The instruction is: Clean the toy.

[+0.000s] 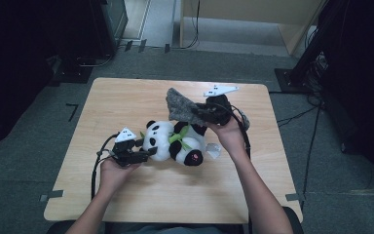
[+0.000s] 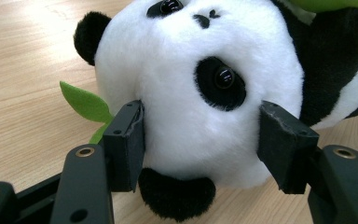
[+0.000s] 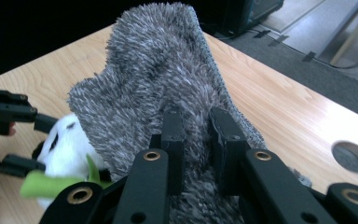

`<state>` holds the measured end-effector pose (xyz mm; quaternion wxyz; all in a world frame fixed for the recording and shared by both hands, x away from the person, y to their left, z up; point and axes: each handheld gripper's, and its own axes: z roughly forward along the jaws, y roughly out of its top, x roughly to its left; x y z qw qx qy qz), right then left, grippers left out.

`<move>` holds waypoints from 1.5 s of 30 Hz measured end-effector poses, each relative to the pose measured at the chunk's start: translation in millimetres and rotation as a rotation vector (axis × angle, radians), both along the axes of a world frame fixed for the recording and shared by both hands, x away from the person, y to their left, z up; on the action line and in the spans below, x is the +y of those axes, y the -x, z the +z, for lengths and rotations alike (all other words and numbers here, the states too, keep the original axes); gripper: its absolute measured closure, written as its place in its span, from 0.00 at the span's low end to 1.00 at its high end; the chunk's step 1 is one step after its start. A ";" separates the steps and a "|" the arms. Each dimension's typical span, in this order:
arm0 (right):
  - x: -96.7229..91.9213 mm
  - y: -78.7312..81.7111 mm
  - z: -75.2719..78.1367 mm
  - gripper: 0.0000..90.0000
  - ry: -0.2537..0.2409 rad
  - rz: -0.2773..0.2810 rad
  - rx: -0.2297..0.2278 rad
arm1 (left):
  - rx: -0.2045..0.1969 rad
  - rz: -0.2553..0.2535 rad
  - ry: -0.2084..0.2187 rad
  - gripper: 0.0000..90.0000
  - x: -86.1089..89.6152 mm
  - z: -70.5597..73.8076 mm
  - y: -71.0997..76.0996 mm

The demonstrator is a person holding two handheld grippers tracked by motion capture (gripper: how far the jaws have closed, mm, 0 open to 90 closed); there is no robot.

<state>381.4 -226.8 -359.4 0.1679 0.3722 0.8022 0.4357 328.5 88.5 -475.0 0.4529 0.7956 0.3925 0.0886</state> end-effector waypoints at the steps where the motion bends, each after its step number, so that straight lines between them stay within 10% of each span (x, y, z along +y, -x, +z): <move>1: -2.9 1.9 -0.6 0.87 0.001 -0.001 0.001 | 0.004 -0.001 -0.001 0.42 -0.1 0.4 -0.3; 17: -23.0 19.2 -26.1 0.87 0.065 -0.040 0.051 | 0.025 -0.003 0.001 0.43 -0.2 1.4 -3.6; 36: -71.1 15.3 -46.8 0.87 0.034 -0.168 0.108 | 0.019 -0.006 0.011 0.43 0.5 0.1 -3.8; 45: -81.0 17.4 -33.7 0.87 -0.014 -0.194 0.082 | 0.016 -0.007 0.011 0.43 0.6 -0.1 -3.8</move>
